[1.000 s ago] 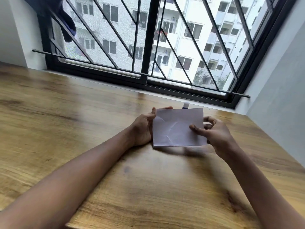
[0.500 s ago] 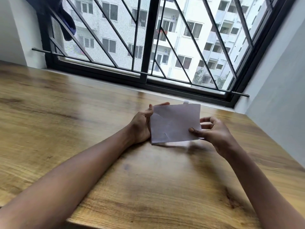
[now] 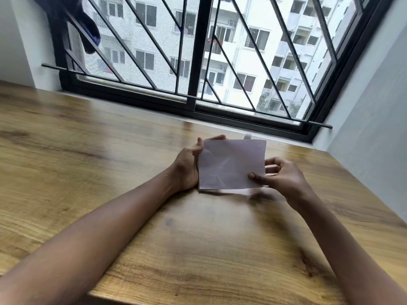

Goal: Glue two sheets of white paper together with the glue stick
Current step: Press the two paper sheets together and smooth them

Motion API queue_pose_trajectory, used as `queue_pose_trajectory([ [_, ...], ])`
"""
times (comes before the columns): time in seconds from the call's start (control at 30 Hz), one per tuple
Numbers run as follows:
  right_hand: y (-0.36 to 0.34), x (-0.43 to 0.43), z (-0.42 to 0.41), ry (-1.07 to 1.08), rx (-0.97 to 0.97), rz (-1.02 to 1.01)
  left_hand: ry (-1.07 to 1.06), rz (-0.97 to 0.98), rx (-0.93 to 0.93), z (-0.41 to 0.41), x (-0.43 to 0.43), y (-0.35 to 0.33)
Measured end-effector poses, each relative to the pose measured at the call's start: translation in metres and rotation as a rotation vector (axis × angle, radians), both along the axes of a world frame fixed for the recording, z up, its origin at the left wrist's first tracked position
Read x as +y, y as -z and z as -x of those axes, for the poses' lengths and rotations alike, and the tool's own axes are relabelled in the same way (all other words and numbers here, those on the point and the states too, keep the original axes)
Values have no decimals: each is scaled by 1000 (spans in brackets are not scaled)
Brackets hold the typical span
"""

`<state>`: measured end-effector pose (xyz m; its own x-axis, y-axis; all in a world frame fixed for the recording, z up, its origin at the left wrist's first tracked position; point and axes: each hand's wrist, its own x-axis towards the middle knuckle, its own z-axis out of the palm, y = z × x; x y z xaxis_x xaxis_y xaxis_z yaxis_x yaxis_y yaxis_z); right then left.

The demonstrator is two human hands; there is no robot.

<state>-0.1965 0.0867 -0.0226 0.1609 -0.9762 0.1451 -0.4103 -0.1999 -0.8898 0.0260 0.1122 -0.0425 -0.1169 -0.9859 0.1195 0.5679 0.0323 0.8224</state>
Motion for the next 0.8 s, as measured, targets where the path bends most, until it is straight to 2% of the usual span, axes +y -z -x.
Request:
queue_pose_trajectory([
  [0.33, 0, 2, -3, 5, 56, 12, 51, -8, 55, -1, 1, -1],
  [0.67, -7, 5, 1, -164, -219, -239, 80, 28, 89, -3, 2, -3],
  [0.8, -8, 6, 0, -187, -235, -227, 83, 34, 83, -4, 1, -3],
])
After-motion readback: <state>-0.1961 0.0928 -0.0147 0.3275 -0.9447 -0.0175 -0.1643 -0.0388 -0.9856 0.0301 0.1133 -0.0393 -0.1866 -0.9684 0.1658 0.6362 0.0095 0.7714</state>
